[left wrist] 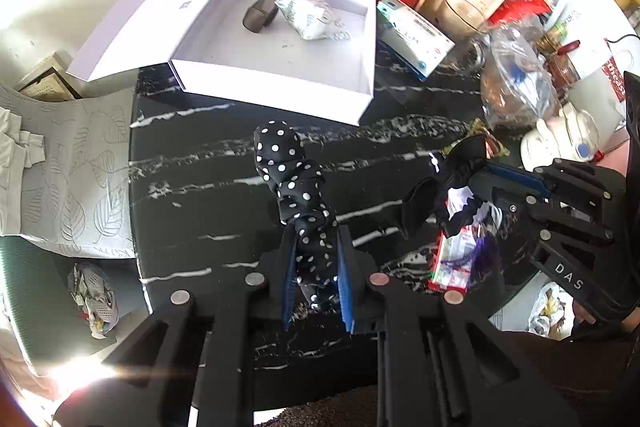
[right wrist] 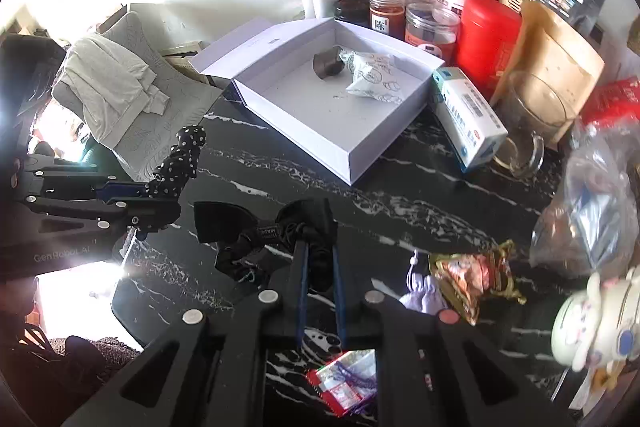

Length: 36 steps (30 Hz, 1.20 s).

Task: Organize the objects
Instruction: 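Lift and carry the polka-dot strip with left tool while right tool carries the hair tie to the box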

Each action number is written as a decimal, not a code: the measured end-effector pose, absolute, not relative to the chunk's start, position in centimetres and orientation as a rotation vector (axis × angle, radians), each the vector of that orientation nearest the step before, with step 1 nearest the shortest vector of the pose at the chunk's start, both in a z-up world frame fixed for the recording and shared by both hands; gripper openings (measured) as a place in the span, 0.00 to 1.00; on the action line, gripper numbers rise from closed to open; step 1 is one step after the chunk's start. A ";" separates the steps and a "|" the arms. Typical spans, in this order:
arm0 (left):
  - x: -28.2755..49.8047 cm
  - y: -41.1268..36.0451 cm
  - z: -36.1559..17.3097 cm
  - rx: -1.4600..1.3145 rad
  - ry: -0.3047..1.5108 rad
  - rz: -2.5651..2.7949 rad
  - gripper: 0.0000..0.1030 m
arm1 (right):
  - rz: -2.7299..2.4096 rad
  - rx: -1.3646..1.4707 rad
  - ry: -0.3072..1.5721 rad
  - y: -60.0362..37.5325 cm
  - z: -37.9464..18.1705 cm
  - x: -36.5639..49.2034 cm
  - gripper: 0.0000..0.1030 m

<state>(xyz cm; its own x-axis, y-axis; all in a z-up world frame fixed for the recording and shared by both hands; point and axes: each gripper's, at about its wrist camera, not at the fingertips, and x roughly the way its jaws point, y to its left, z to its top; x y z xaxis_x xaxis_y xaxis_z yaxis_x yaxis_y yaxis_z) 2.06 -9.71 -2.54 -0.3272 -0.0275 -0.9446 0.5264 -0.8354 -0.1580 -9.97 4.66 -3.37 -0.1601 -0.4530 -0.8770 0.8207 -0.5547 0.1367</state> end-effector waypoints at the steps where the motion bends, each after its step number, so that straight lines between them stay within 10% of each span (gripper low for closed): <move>1: 1.8 -10.0 -2.5 1.560 0.639 -2.211 0.16 | -1.835 1.202 0.478 4.4 -3.3 -10.2 0.10; 36: -12.4 -24.1 -7.2 1.659 0.614 -2.177 0.16 | -1.808 1.218 0.509 -5.9 -6.8 -24.8 0.10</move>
<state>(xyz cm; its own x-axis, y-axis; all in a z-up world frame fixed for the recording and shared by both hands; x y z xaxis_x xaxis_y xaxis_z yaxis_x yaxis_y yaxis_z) -12.42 -24.09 -7.16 -0.2640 -0.0043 -0.9645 0.5079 -0.8507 -0.1353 -24.84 -5.94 -6.77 -0.1401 -0.4338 -0.8900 0.8344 -0.5357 0.1297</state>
